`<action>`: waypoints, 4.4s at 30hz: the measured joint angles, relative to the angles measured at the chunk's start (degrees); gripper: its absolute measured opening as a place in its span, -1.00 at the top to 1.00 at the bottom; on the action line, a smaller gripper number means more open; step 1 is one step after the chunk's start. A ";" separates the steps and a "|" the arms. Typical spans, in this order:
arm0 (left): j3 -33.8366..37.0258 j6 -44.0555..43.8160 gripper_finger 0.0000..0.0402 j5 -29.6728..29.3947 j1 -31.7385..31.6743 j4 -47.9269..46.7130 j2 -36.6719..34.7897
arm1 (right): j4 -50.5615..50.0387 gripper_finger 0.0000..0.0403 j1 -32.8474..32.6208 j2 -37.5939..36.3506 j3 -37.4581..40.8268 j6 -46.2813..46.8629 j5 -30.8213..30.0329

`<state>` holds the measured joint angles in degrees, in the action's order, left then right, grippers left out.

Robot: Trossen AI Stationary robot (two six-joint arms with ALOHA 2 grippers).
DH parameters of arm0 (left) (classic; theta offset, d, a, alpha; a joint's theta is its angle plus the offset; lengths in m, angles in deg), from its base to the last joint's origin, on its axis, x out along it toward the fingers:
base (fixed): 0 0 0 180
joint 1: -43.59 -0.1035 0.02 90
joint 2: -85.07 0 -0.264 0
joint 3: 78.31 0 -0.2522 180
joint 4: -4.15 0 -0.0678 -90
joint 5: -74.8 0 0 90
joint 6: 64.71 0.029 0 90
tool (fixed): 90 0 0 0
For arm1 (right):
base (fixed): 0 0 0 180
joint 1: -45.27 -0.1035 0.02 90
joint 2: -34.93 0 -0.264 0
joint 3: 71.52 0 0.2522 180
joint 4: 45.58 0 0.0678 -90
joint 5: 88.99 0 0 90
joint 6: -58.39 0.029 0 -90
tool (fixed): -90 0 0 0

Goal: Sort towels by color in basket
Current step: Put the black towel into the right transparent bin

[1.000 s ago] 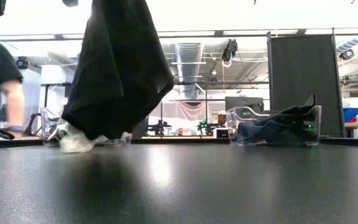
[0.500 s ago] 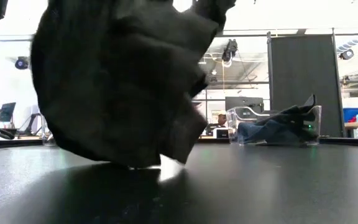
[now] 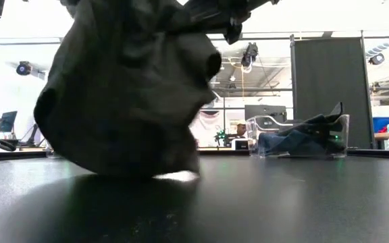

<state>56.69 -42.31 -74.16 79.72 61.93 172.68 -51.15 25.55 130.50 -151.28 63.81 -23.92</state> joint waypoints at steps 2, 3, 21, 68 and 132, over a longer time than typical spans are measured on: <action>0.00 0.43 1.00 -5.46 1.04 -1.78 0.00 | -2.27 0.92 0.00 -1.03 0.00 1.02 0.13; 0.00 0.59 1.00 -7.79 1.55 -2.51 0.00 | -2.94 0.94 0.00 -1.57 0.00 1.24 0.11; 0.00 -0.47 0.09 -26.77 8.21 -8.65 -0.44 | -5.37 0.96 -0.13 -8.69 0.00 1.00 0.99; -1.33 -11.84 -0.27 -9.79 1.10 -2.10 1.60 | -21.40 0.96 8.52 -25.97 0.00 8.22 0.94; -18.82 15.89 0.97 -12.54 -1.93 -3.20 14.48 | -23.55 0.96 5.94 -22.32 1.11 2.51 17.78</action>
<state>37.87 -26.43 -86.70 77.79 58.73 187.16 -74.70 31.48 108.19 -150.17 66.32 -6.14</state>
